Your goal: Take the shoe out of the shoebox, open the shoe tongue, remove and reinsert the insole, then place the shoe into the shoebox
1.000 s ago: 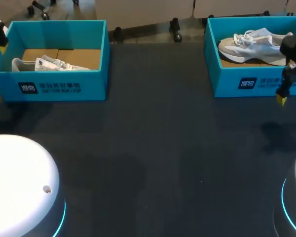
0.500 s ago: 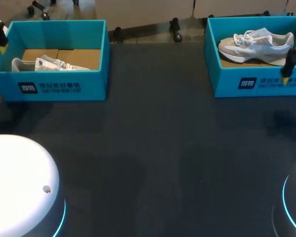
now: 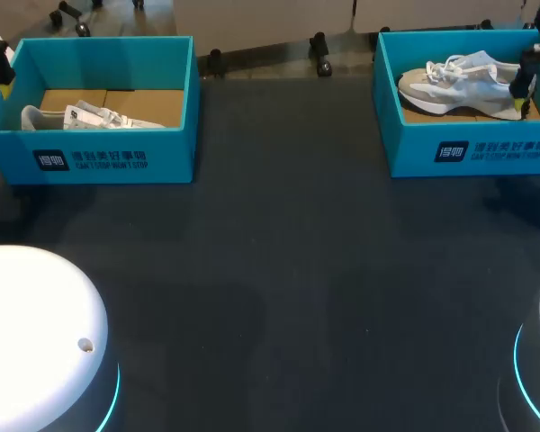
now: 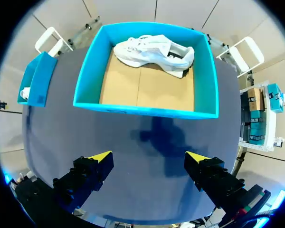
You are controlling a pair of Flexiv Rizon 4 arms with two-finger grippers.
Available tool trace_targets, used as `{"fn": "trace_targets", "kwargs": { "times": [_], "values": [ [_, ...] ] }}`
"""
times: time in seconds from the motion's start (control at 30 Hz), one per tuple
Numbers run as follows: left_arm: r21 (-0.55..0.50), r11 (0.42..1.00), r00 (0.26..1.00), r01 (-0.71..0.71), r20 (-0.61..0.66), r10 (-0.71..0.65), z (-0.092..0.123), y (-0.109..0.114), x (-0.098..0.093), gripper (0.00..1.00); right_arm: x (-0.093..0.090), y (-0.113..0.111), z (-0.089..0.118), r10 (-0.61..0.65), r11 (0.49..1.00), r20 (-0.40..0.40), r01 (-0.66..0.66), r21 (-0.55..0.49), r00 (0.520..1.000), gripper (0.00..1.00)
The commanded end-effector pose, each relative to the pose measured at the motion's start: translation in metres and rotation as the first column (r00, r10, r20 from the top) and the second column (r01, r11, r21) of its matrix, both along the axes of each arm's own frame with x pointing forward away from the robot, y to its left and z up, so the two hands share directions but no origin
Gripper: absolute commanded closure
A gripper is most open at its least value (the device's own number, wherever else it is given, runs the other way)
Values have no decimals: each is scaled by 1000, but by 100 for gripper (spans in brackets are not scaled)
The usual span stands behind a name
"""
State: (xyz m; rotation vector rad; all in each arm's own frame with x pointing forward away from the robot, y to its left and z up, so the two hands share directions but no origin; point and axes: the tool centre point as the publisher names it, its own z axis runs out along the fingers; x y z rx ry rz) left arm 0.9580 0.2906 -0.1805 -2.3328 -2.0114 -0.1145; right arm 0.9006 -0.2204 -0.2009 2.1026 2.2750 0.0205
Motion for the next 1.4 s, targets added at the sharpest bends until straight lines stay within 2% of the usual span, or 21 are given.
{"fn": "trace_targets", "kwargs": {
  "times": [0.03,0.4,0.57,0.8,0.97,1.17,1.4],
  "values": [
    [2,1000,1000,0,2,0,1,0,-1,0,9,1,1,-1,1000,-52,1,-6,999,0],
    [2,1000,1000,0,2,0,1,0,-1,0,9,1,1,-1,1000,-52,1,-6,999,0],
    [2,1000,1000,0,2,0,1,0,-1,0,52,-6,5,-41,991,-68,32,-129,997,0],
    [2,1000,1000,0,2,0,1,0,-1,0,102,-33,-1,-23,990,-33,18,-141,999,0],
    [2,1000,1000,0,2,0,1,0,-1,0,131,-49,-7,-32,988,-19,29,-152,999,0],
    [2,1000,1000,0,2,0,1,0,-1,0,150,-60,-13,-43,989,16,45,-139,999,0],
    [2,1000,1000,0,2,0,1,0,-1,0,151,-61,-14,-46,989,19,48,-142,999,0]
  ]
}}
